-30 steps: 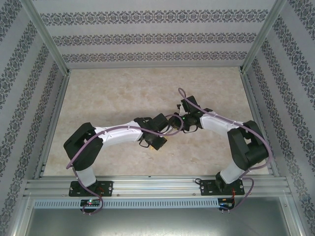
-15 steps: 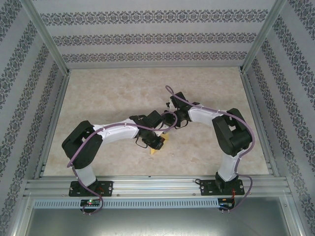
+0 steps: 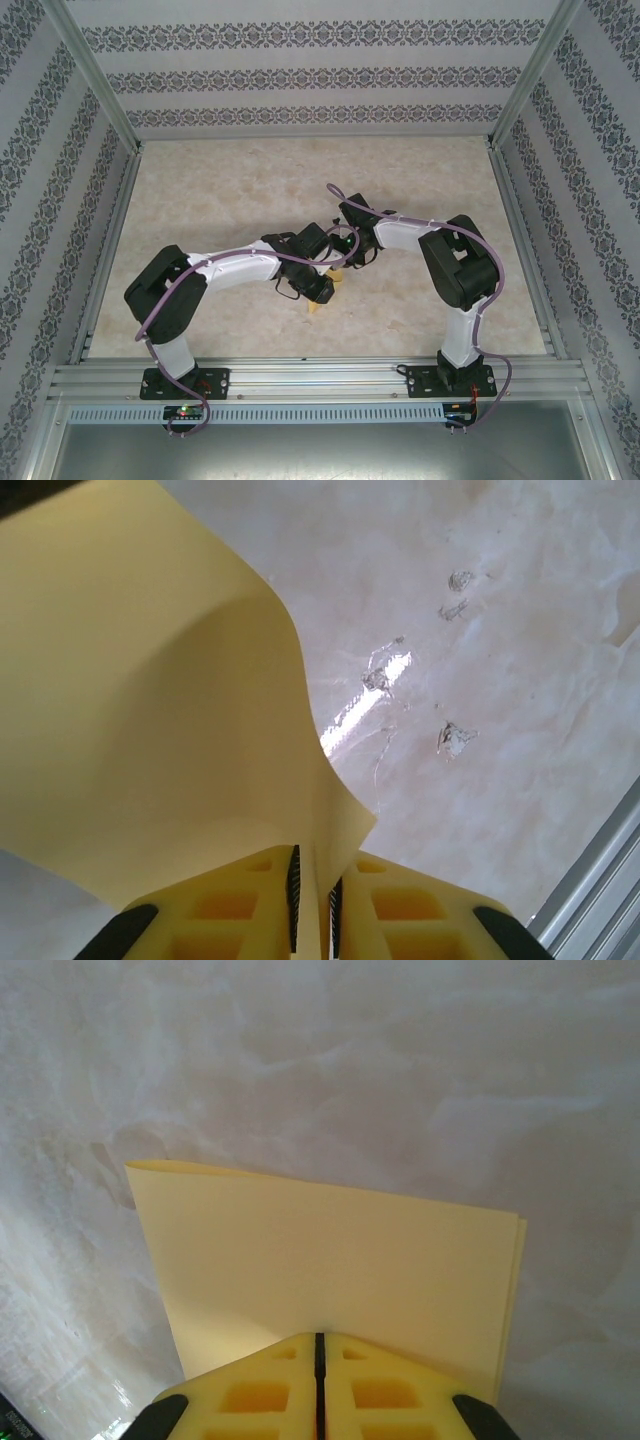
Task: Fold a paper plane with a square sheet of paper (pick it up from the middle)
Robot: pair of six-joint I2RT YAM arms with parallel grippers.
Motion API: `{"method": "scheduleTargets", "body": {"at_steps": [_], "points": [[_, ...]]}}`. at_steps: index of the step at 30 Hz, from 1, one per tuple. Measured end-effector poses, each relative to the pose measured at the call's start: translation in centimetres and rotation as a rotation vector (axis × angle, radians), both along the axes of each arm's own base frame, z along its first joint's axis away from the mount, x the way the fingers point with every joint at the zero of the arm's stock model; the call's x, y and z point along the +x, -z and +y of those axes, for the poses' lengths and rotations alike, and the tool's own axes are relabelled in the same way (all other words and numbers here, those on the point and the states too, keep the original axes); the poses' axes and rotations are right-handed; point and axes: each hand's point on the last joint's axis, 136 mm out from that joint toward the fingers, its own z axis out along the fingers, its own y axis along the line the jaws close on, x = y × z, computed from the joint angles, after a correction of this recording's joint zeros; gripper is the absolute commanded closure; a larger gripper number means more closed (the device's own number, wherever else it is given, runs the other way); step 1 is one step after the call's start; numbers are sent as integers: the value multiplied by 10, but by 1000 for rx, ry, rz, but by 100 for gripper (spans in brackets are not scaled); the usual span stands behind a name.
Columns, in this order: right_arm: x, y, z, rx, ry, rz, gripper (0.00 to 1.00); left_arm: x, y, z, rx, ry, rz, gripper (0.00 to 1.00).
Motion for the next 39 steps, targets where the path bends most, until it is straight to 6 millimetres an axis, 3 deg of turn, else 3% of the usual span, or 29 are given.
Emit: {"method": "scheduleTargets", "body": {"at_steps": [14,20,28,39], "points": [[0,0,-1,-7,-18,-7,90,12,-10,7,12,-32,-64,78],[0,1,-1,-8,-20,-7,91,14,-11,8,21,-41,-78,93],[0,0,-1,-13,-26,-5,92,19,-12,12,25,-57,-85,96],[0,0,-3,-27,-37,-12,92,23,6,17,61,-89,-34,93]]}}
